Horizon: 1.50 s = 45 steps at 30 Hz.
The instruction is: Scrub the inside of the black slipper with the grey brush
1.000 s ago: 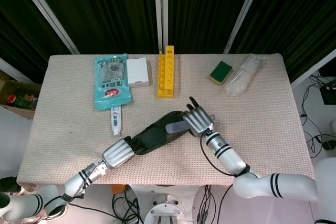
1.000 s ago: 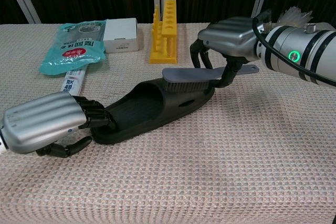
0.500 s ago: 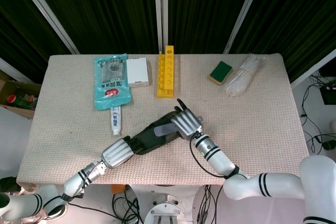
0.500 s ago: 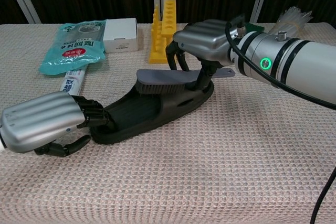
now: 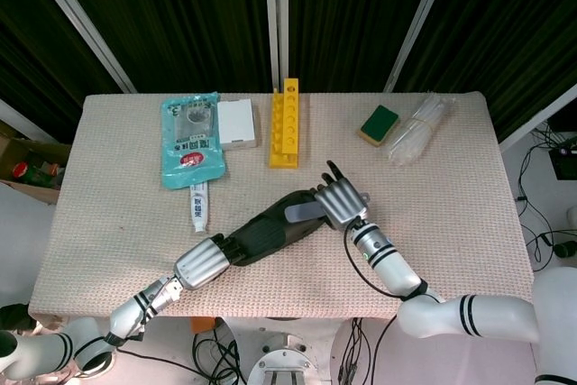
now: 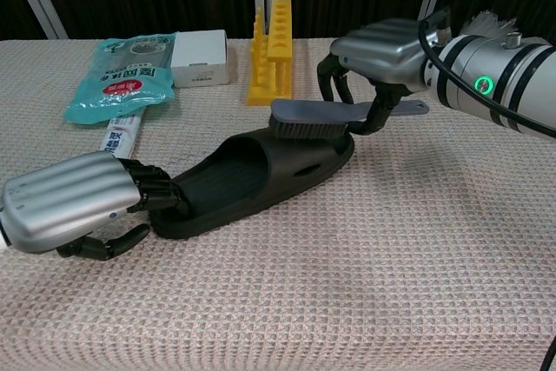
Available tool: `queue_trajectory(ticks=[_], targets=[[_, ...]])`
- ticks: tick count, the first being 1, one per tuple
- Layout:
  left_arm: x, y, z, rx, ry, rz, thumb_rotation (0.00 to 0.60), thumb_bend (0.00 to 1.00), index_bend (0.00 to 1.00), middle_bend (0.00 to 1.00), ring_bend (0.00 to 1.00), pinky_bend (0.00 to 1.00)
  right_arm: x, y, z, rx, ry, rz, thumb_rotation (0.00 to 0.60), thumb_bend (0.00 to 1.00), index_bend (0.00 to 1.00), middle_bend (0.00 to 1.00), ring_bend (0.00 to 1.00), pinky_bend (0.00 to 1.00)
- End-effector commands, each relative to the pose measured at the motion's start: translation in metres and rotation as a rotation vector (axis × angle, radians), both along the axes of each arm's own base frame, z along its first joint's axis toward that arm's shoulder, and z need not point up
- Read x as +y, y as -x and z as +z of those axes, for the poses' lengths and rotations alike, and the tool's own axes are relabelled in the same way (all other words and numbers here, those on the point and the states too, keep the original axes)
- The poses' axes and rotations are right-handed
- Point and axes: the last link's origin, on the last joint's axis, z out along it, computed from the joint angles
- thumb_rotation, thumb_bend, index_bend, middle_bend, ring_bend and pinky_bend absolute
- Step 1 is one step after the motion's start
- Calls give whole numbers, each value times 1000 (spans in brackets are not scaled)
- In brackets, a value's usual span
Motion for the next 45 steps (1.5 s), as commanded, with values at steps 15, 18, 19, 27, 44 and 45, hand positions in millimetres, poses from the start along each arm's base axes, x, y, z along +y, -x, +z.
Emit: queue_trajectory(ticks=[15, 18, 19, 27, 44, 45], targets=[[2, 3, 2, -10, 3, 16, 600, 593, 299, 347, 277, 408, 22, -59, -18, -143, -70, 79, 600, 366, 733, 705, 192, 0], [2, 3, 3, -14, 1, 18, 600, 594, 299, 347, 277, 408, 21, -57, -4, -165, -44, 82, 600, 366, 733, 705, 192, 0], [3, 3, 4, -14, 0, 19, 600, 594, 299, 346, 277, 408, 20, -54, 1, -168, -32, 81, 600, 366, 733, 705, 192, 0], [1, -1, 5, -42, 1, 12, 600, 593, 299, 346, 278, 407, 9, 16, 64, -87, 93, 5, 600, 367, 733, 705, 192, 0], [31, 1, 126, -367, -409, 59, 600, 420, 292, 356, 277, 392, 13, 161, 114, 28, 105, -157, 600, 372, 735, 703, 192, 0], [34, 8, 139, -367, -461, 84, 600, 411, 286, 352, 277, 391, 15, 165, 112, 34, 105, -147, 600, 372, 735, 703, 192, 0]])
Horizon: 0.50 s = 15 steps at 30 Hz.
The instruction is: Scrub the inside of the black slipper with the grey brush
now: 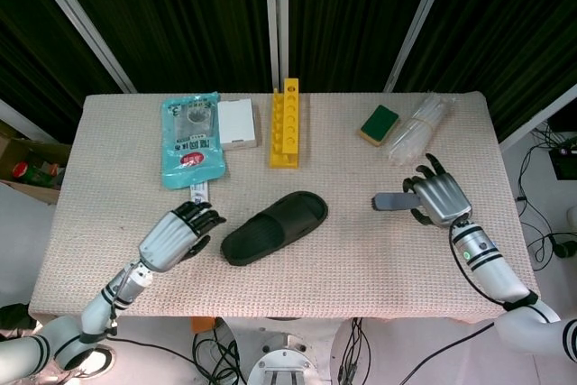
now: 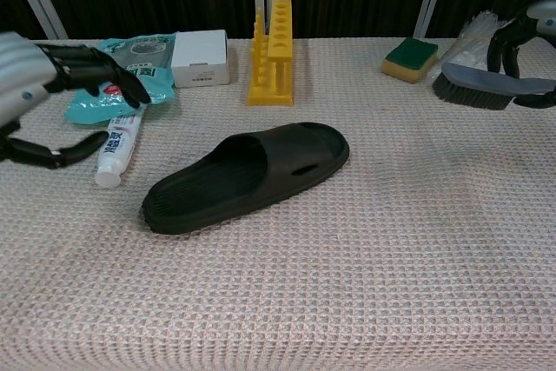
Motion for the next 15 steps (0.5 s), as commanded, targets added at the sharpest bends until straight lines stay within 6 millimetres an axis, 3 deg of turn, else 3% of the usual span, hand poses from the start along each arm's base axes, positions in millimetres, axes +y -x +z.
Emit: queue_trajectory(ticks=[1, 7, 15], targets=[[12, 21, 51, -57, -172, 120, 600, 396, 273, 346, 275, 388, 10, 21, -9, 32, -15, 15, 600, 371, 735, 702, 192, 0], [17, 52, 87, -71, -270, 282, 600, 316, 222, 305, 240, 360, 17, 24, -26, 81, -16, 69, 600, 368, 735, 693, 192, 0], [13, 74, 95, -54, -261, 361, 600, 285, 221, 297, 234, 357, 19, 22, -50, 94, 24, 85, 600, 334, 694, 649, 186, 0]])
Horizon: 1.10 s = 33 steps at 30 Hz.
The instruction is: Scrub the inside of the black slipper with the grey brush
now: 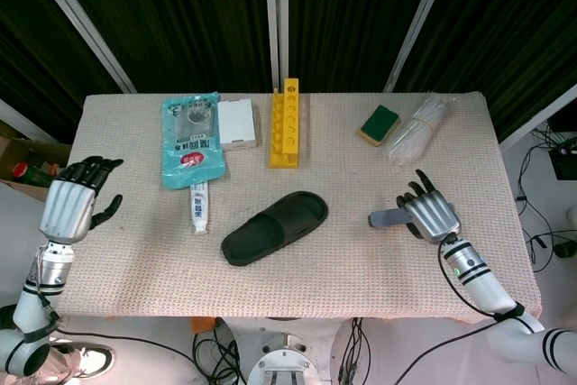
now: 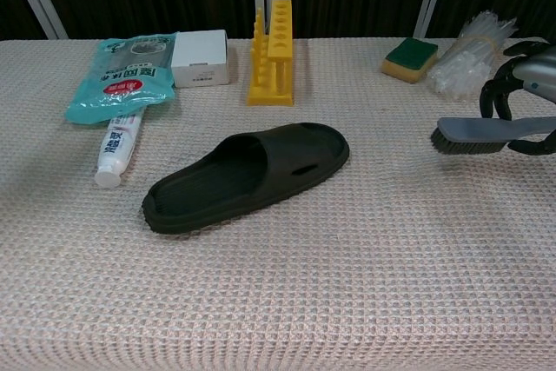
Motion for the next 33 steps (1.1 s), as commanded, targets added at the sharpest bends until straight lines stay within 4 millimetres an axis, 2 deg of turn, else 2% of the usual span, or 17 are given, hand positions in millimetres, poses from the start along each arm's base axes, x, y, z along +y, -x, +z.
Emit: queue_trajectory(ticks=[1, 5, 7, 9, 10, 12, 17, 21, 24, 27, 30, 33], targets=[[-2, 5, 1, -5, 12, 19, 600, 284, 221, 297, 234, 356, 1, 1, -10, 28, 14, -5, 600, 329, 665, 625, 178, 0], [-4, 8, 2, -18, 23, 26, 600, 280, 221, 297, 230, 353, 2, 1, -18, 63, 6, -26, 600, 302, 532, 521, 125, 0], [-6, 8, 3, -25, 26, 27, 600, 279, 221, 297, 230, 353, 3, 1, -19, 78, 1, -41, 600, 248, 398, 418, 63, 0], [-7, 9, 4, -29, 27, 29, 600, 280, 221, 297, 231, 353, 4, 2, -19, 90, -6, -60, 600, 198, 224, 283, 16, 0], [-8, 9, 6, -30, 25, 30, 600, 279, 221, 297, 230, 353, 5, 1, -18, 90, -8, -70, 600, 175, 101, 182, 0, 0], [-10, 9, 9, -33, 17, 30, 600, 278, 219, 297, 230, 353, 8, -1, -15, 72, -8, -77, 600, 153, 13, 95, 0, 0], [-19, 11, 19, -36, -10, 37, 600, 276, 216, 297, 230, 353, 23, -9, 4, -11, 8, -58, 600, 120, 0, 23, 0, 0], [-29, 14, 34, -41, -61, 40, 600, 276, 216, 297, 228, 347, 51, -13, 42, -175, 95, 1, 600, 92, 0, 0, 0, 0], [-40, 17, 43, -39, -100, 46, 594, 276, 214, 291, 220, 341, 70, -1, 75, -316, 217, 39, 600, 81, 0, 0, 0, 0], [-53, 26, 48, -34, -111, 85, 482, 265, 206, 271, 203, 327, 87, 26, 103, -413, 360, 32, 600, 66, 0, 0, 0, 0], [-67, 40, 49, -36, -79, 171, 361, 177, 181, 230, 169, 299, 96, 57, 123, -441, 462, -27, 600, 64, 0, 0, 0, 0], [-79, 54, 51, -24, -51, 243, 277, 98, 163, 198, 148, 278, 102, 85, 135, -438, 497, -110, 600, 64, 0, 0, 0, 0]])
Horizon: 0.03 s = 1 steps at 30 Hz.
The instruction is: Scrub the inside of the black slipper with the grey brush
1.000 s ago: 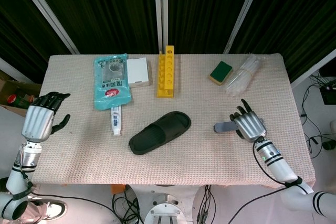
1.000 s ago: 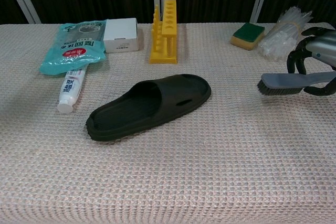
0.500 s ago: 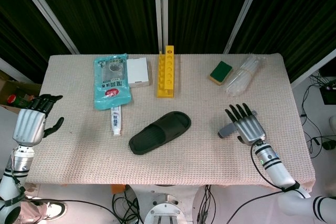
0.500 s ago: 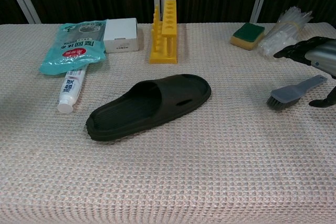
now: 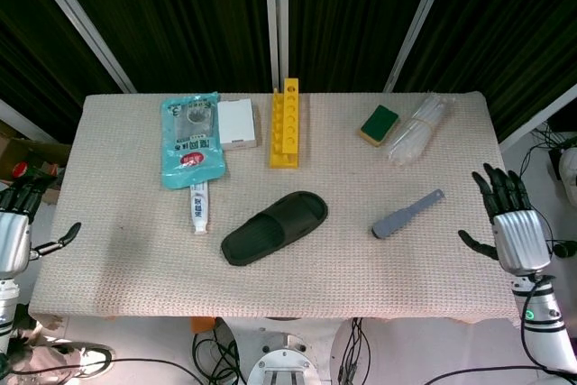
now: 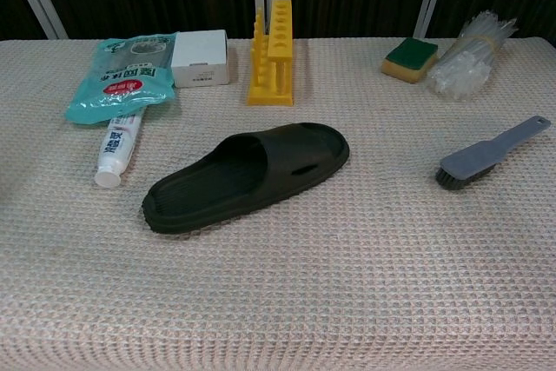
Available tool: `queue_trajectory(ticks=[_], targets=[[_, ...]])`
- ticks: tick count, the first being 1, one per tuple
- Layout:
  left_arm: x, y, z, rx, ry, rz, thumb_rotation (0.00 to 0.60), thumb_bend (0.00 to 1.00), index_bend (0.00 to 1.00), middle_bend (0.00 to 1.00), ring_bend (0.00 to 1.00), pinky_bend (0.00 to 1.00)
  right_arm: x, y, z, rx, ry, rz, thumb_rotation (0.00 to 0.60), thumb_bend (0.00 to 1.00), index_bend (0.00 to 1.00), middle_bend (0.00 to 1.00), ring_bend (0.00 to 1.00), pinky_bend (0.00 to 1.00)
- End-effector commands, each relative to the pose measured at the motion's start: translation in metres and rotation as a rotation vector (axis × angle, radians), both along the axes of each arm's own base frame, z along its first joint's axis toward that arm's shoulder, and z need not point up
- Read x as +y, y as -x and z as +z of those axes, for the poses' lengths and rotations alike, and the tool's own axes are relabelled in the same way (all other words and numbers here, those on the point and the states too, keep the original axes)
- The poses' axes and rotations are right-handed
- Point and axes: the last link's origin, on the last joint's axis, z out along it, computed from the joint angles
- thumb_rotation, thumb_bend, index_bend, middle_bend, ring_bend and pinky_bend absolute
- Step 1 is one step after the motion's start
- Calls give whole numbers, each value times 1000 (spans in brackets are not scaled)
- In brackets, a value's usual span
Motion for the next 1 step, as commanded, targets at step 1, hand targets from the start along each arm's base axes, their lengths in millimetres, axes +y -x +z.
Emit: queue_trajectory(ticks=[1], targets=[[-13, 14, 1, 7, 38, 76, 261, 92, 162, 194, 147, 274, 24, 54, 32, -22, 75, -130, 600, 64, 0, 0, 0, 0]])
